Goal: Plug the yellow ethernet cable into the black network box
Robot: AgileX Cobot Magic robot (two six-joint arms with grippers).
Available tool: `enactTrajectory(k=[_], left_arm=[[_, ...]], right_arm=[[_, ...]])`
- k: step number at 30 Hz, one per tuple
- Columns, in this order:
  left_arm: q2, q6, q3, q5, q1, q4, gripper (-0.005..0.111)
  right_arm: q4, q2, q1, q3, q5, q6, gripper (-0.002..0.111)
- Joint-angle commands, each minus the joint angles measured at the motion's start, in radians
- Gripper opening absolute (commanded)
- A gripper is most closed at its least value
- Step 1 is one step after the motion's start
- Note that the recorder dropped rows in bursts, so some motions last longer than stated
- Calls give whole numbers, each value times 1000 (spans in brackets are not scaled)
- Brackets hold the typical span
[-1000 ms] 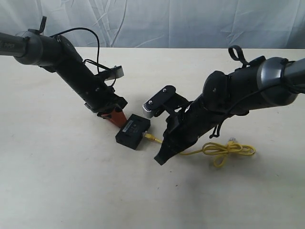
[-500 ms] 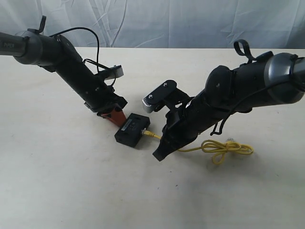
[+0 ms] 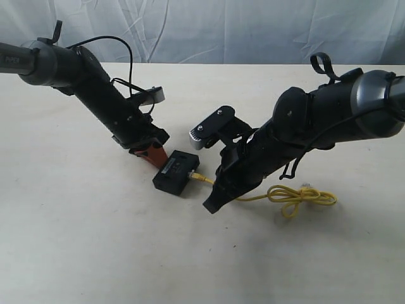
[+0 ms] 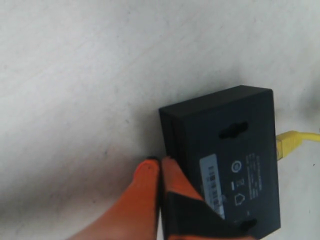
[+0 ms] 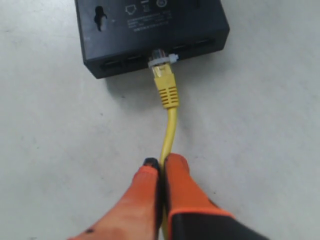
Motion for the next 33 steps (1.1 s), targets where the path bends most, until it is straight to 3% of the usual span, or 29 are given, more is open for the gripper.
enactTrajectory(k=[1, 16, 23, 33], left_arm=[[7, 7, 4, 18, -27, -5, 0], [7, 7, 4, 18, -27, -2, 0], [7, 7, 4, 18, -27, -2, 0], [2, 7, 1, -12, -22, 18, 0]], right_arm=[[14, -9, 0, -10, -65, -5, -1], [2, -9, 0, -10, -58, -5, -1], [-5, -9, 0, -10, -42, -5, 24], [-5, -81, -2, -10, -25, 52, 29]])
